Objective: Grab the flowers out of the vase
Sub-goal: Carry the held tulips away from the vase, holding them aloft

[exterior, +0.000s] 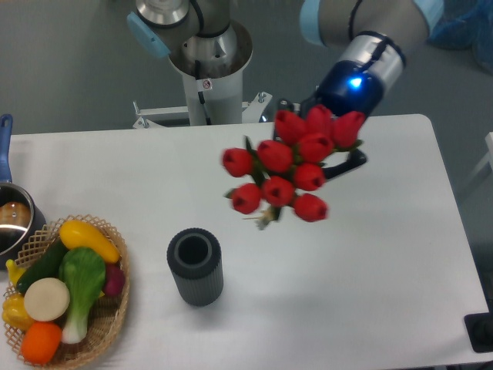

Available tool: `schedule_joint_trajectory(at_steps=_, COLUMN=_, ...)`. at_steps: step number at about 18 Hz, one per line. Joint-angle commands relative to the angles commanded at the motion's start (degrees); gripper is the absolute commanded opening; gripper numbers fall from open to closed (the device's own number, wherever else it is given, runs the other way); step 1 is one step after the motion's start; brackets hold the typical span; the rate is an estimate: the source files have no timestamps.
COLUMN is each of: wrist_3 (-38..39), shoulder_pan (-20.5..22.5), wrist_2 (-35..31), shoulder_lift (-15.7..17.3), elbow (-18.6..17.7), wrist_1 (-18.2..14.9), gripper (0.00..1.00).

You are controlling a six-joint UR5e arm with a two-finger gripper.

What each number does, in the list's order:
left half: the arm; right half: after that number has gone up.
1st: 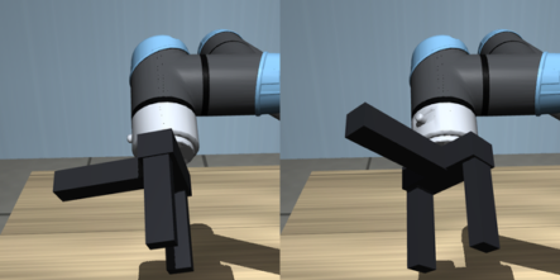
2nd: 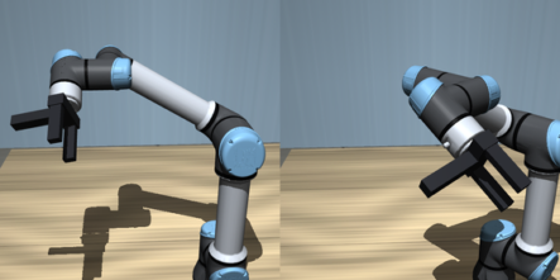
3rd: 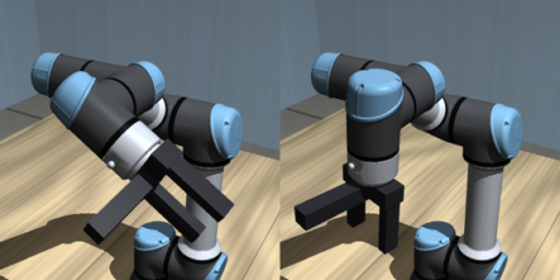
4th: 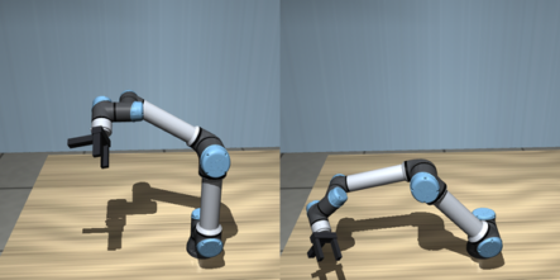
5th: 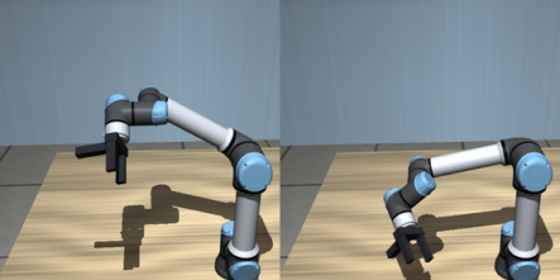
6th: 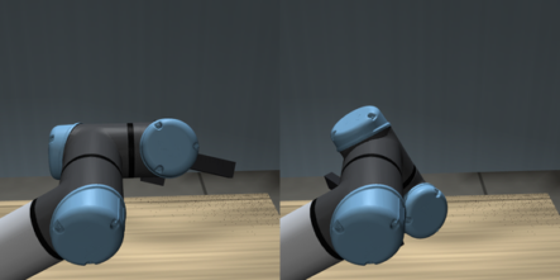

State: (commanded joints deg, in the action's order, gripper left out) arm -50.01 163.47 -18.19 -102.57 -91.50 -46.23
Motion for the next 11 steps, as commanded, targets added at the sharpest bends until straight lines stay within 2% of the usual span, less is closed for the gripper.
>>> schedule_joint_trajectory(at_steps=7, wrist_3=-2.0, shoulder_pan=5.0, wrist_2=0.0, shoulder_lift=-0.9, elbow=0.0, wrist_1=0.2, gripper=0.31)
schedule_joint_trajectory(at_steps=11, wrist_3=-3.2, shoulder_pan=5.2, wrist_2=0.0, shoulder_lift=-0.9, elbow=-0.8, wrist_1=0.2, gripper=0.31)
